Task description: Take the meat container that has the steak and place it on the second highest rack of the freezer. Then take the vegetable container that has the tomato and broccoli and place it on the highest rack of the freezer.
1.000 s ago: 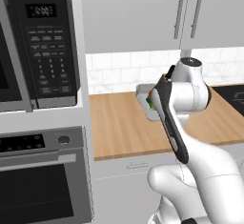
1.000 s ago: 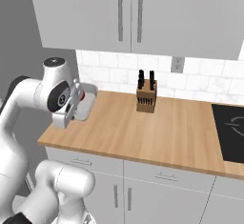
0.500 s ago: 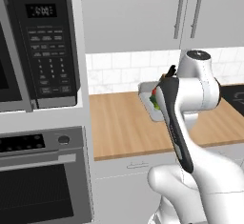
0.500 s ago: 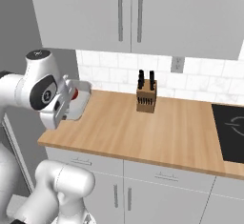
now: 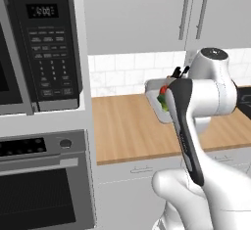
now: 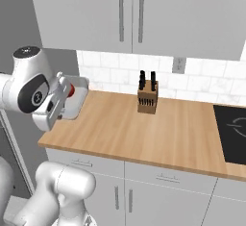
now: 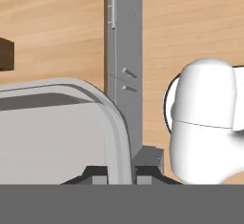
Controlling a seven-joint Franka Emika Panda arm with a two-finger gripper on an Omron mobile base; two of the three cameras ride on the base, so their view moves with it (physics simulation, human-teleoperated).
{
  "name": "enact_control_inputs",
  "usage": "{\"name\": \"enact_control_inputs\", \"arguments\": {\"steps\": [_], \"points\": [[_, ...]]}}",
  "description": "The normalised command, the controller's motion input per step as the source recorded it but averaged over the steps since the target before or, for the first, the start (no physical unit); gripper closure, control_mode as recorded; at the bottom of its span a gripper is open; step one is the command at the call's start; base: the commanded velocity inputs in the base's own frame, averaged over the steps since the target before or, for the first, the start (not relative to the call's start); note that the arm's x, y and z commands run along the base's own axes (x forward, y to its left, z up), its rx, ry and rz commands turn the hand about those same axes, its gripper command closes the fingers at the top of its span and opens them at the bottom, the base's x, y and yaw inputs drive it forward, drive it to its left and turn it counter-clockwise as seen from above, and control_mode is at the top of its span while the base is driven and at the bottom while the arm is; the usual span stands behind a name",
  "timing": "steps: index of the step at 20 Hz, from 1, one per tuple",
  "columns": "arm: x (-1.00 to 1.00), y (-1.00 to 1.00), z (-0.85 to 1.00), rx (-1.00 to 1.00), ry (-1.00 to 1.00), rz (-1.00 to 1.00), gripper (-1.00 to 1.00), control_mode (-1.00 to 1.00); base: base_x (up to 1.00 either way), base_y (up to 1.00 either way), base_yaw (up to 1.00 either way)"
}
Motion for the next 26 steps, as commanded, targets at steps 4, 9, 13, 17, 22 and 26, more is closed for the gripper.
{"name": "enact_control_inputs", "arguments": {"steps": [4,9,13,17,22,26], "points": [[-0.02,-0.03,0.07,0.00,0.00,0.00,1.00,-1.00,0.00,0.00,0.00],[-0.14,0.00,0.00,0.00,0.00,0.00,1.00,1.00,-0.07,0.00,0.00],[0.00,0.00,0.00,0.00,0.00,0.00,1.00,1.00,-0.93,0.00,0.00],[0.00,0.00,0.00,0.00,0.00,0.00,1.00,1.00,-1.00,0.06,0.00],[0.00,0.00,0.00,0.00,0.00,0.00,1.00,1.00,-0.47,0.70,0.00],[0.00,0.00,0.00,0.00,0.00,0.00,1.00,1.00,-0.01,1.00,0.00]]}}
